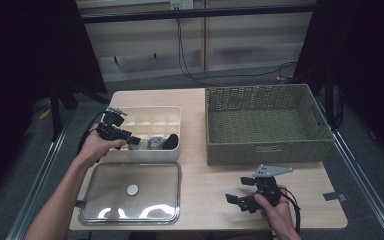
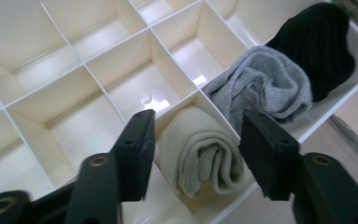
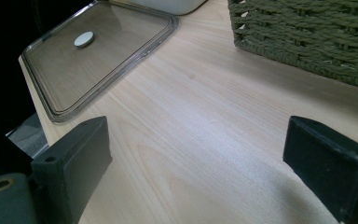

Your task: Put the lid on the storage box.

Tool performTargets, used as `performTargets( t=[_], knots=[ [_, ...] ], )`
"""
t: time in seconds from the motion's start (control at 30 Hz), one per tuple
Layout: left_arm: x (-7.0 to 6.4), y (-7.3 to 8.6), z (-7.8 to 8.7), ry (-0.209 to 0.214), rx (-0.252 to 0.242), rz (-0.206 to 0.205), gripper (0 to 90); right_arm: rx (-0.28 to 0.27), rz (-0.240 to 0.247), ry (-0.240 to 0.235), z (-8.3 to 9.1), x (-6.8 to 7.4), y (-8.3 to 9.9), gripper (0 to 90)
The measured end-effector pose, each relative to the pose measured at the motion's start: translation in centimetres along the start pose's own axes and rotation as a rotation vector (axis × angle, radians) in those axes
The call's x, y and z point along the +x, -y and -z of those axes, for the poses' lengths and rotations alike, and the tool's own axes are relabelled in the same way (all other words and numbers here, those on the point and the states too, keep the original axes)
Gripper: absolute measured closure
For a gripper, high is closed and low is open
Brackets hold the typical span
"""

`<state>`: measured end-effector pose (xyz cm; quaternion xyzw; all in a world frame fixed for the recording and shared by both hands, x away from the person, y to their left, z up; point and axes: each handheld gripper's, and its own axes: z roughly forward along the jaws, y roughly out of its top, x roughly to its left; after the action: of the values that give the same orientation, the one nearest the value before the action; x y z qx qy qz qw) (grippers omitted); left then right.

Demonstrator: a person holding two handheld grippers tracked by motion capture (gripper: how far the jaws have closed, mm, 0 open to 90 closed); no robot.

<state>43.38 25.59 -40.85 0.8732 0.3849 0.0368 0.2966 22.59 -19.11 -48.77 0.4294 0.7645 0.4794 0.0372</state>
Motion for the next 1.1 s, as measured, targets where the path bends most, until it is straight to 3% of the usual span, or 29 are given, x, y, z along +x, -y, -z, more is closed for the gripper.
performTargets(
  t=[0.07,0.1,0.13,0.17,0.23,0.3,0.33,0.4,0.43,0.57,0.6,0.7,0.87,1.1],
  knots=[
    [-0.1,0.1,-0.2,0.009,-0.003,-0.02,67.3,0.003,-0.003,0.001,0.0,0.0,0.0,7.0],
    [-0.2,0.2,-0.4,0.009,-0.001,-0.015,71.2,0.004,-0.004,0.004,-0.1,0.0,0.0,7.0],
    [-0.2,0.1,-0.6,0.01,0.014,-0.041,73.2,0.004,0.0,0.0,-0.1,0.0,0.0,7.0],
    [-0.4,0.1,-0.9,0.014,0.014,-0.041,75.0,0.005,0.0,-0.001,-0.1,0.0,0.0,7.0],
    [-0.8,-0.1,-1.6,0.008,0.024,-0.04,76.5,0.009,-0.003,-0.007,-0.1,0.1,0.0,7.1],
    [-0.9,-0.3,-2.1,0.007,0.06,-0.078,77.0,0.012,-0.002,-0.007,-0.1,0.1,0.0,7.2],
    [-1.3,-0.3,-2.7,-0.013,0.059,-0.057,77.1,0.013,-0.001,-0.007,-0.1,0.1,0.0,7.2],
    [-1.4,-0.2,-3.4,-0.014,0.097,-0.073,77.3,0.018,-0.001,-0.006,-0.1,0.1,0.0,7.2],
    [-1.5,-0.2,-3.8,-0.014,0.09,-0.047,77.4,0.019,-0.003,-0.008,-0.1,0.1,0.0,7.2],
    [-1.2,-0.3,-4.0,-0.016,0.074,-0.036,77.6,0.021,-0.005,-0.01,-0.2,0.0,0.0,7.2],
    [-1.0,-0.4,-3.9,-0.018,0.086,-0.052,77.1,0.026,-0.005,-0.01,-0.3,0.0,0.0,7.2],
    [-0.9,-0.4,-3.9,-0.009,0.064,-0.036,73.5,0.034,-0.005,-0.014,-0.5,0.0,0.1,7.0],
    [-0.5,-0.3,-3.0,-0.019,0.027,-0.023,52.2,0.048,-0.019,-0.013,-0.7,-0.1,0.1,6.5],
    [-0.5,0.6,-1.1,-0.034,-0.052,-0.008,35.1,0.061,-0.019,0.008,-0.8,-0.1,0.0,7.5]
  ],
)
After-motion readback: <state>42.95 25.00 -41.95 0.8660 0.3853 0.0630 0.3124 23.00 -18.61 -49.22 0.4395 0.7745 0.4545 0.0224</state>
